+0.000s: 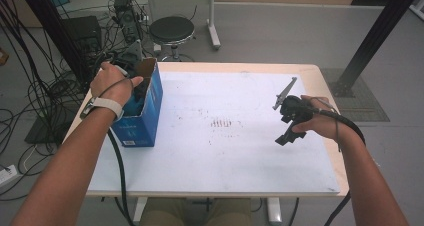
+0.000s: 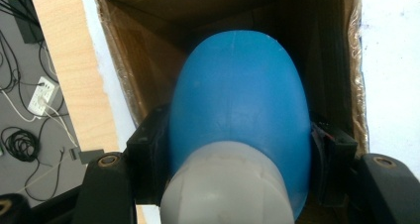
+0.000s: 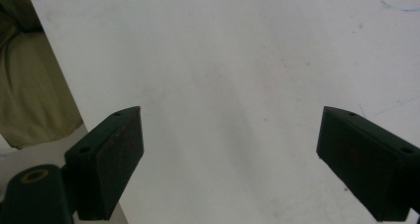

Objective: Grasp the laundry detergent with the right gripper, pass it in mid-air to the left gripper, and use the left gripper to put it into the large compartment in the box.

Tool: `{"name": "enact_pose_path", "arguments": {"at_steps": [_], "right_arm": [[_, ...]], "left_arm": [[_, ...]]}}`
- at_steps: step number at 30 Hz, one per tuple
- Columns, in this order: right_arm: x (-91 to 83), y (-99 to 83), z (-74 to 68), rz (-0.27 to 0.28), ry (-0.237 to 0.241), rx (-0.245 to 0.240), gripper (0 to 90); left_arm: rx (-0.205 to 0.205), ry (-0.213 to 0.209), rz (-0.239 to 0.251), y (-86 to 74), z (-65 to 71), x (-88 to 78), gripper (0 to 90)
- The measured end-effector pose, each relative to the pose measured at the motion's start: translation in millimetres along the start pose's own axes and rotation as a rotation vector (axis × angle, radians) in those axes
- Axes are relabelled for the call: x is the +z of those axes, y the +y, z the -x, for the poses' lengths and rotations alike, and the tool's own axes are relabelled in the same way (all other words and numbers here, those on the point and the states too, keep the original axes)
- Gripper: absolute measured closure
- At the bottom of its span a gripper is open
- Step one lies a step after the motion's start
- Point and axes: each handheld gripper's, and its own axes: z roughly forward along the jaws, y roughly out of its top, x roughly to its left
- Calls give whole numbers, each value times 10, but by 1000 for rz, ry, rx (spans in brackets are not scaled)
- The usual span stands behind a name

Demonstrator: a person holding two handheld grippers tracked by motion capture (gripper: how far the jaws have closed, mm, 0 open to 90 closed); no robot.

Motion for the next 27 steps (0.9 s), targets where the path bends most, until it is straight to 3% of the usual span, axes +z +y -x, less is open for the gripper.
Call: {"name": "enact_pose_path", "arguments": {"at_steps": [12,27], "right_arm": [[28,-35,0,1,6,6,110],[40,-57,1,2,5,13,109]], "left_arm": [[9,0,-12,-6,7,135,381],[24,2,-13,13,29,149,379]]}}
